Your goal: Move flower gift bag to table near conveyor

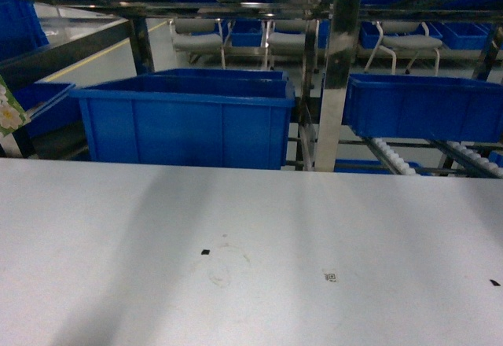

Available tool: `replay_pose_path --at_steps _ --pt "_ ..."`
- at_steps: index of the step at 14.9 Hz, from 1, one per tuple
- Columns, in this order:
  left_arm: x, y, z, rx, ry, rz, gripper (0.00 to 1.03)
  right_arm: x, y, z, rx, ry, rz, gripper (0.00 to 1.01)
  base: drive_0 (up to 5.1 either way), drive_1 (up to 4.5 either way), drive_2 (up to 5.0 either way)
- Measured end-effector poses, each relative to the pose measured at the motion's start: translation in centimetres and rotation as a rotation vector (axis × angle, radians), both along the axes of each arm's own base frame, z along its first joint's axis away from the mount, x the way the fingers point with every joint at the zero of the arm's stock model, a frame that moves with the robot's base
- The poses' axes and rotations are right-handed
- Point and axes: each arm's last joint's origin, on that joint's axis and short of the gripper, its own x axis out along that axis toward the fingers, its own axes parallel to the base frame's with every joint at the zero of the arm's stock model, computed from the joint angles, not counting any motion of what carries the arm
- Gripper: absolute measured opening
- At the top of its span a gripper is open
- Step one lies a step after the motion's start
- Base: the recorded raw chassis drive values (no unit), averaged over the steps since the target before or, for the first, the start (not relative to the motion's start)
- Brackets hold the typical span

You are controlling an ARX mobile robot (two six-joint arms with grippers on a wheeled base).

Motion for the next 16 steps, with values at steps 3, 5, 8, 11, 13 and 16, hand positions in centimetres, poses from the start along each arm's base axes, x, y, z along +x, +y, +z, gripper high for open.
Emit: replay_pose_path --at_steps 3,5,8,11,13,16 --pt "0.0 0.0 0.0 -0.001 -0.003 0.000 0.02 0.0 0.0 0.0 0.000 -0.002 0.000 0.02 -4.9 3.51 0.9" --pt "0.0 0.0 0.1 -0.001 -0.004 0.000 0.02 0.1 0.0 0.0 -0.002 -0.015 0.007 0.02 -4.9 3.51 0.9" --pt "0.0 0.0 0.1 -0.001 -0.004 0.000 0.02 2.2 -1.2 -1.1 -0.014 -0.017 0.043 0.02 -4.9 3.51 0.9" --pt "0.0 0.0 0.1 -0.001 -0.005 0.000 0.02 5.5 -2.2 -4.5 -0.014 0.038 0.073 0.02 -1.6 1.17 0.3" --pt "0.0 0.0 0.1 -0.001 -0.005 0.000 0.02 7.0 -3.1 -6.9 -0.028 0.089 0.069 0.02 0.0 0.00 0.0" --pt "0.0 0.0 0.1 -0.001 -0.005 0.000 0.02 7.6 -3.9 -8.9 -0.026 0.145 0.062 0.02 0.0 0.00 0.0"
